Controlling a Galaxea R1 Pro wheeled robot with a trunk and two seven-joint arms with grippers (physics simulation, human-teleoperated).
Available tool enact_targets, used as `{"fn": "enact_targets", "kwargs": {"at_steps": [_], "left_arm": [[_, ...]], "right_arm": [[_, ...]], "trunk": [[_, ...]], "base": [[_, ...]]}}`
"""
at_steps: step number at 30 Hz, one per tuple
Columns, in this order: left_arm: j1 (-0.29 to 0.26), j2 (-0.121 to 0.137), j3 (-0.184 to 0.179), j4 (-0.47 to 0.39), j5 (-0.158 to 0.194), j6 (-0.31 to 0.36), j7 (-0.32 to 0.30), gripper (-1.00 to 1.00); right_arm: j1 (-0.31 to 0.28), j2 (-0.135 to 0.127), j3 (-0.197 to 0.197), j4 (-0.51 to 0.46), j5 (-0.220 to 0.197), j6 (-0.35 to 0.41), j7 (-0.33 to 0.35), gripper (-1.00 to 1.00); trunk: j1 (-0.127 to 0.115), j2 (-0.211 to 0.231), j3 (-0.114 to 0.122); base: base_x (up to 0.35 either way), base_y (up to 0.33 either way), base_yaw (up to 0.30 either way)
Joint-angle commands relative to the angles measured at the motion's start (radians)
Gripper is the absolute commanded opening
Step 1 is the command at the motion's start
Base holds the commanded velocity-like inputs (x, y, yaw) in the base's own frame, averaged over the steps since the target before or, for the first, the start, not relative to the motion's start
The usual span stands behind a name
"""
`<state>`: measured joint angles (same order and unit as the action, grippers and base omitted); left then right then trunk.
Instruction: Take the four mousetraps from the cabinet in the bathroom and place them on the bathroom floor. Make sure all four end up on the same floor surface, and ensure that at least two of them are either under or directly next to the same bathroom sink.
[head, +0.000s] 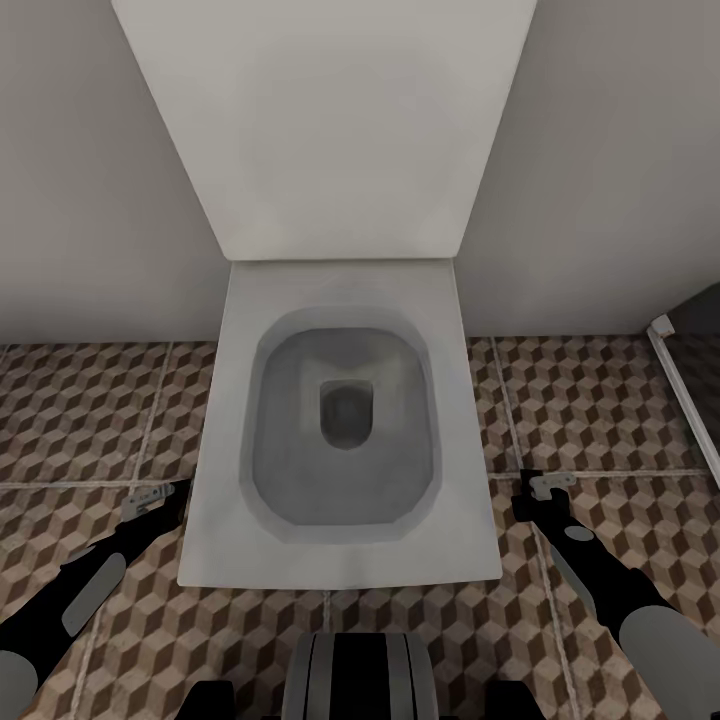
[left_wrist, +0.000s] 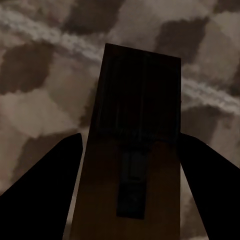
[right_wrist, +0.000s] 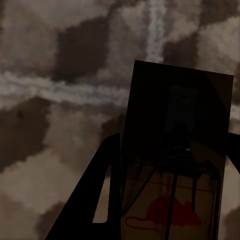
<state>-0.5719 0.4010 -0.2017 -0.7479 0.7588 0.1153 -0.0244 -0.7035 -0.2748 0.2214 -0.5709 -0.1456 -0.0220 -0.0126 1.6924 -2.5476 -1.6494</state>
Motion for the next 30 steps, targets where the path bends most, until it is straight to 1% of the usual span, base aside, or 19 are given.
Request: {"fn": "enact_targets", "kwargs": {"at_steps": [1,30], "left_arm": [[0.0,0.001,-0.003,-0.001,0.008,0.003,0.0,-1.0],[0.0,0.002,-0.002,0.001,0.008,0.001,0.003,-1.0]], "right_arm": [[-0.001,-0.001,0.007,0.0,-0.012,-0.003,0.0,-1.0],[-0.001,0.001,0.007,0.001,-0.012,-0.004,-0.004,-1.0]], "trunk": [[0.0,0.0,-0.001],[0.0,0.0,-0.001]], "base": [[0.0,0.0,0.0],[0.0,0.0,0.0]]}}
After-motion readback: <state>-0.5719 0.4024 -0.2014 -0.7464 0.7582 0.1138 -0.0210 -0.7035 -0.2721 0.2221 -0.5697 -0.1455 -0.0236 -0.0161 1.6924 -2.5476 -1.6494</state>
